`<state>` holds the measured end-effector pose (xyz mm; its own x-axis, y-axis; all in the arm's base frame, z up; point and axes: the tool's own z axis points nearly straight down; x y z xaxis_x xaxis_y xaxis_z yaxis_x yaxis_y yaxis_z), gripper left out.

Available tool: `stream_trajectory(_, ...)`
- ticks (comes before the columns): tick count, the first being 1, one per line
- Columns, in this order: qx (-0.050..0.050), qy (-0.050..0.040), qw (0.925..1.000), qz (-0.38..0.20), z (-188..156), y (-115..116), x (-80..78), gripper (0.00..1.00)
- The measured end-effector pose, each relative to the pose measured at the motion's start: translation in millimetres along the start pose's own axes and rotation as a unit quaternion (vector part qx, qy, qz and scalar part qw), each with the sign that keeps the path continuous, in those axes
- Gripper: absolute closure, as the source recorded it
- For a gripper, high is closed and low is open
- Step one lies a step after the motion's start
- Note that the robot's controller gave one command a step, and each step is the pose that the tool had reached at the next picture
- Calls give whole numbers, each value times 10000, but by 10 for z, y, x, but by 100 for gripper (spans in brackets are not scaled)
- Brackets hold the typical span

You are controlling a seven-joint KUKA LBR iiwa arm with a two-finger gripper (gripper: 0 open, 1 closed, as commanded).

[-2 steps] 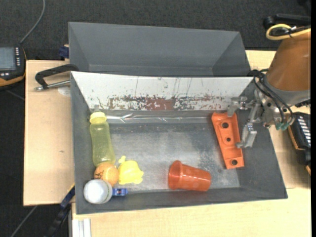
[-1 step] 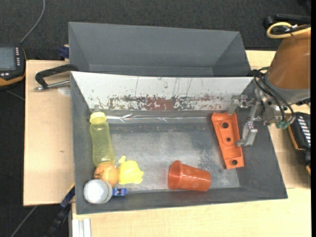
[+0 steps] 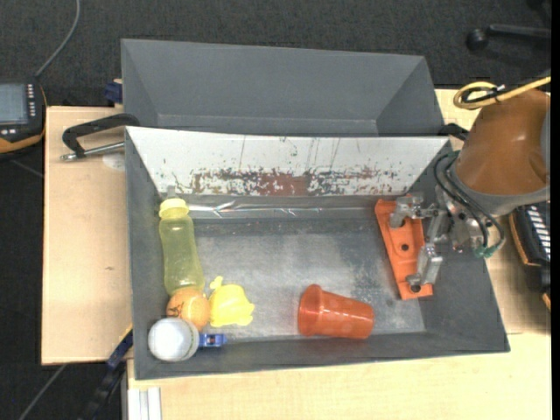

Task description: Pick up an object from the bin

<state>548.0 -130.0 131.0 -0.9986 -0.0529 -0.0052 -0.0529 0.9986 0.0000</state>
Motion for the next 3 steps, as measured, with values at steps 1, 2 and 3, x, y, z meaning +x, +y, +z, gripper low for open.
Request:
stream_trajectory(1, -11, 24, 9976, 691, 308, -11, 192, 0)
stream_trajectory(2, 3, -21, 9997, 228, 47, -153, 180, 0)
stream_trajectory(3, -5, -7, 9990, -447, 266, -200, 263, 0)
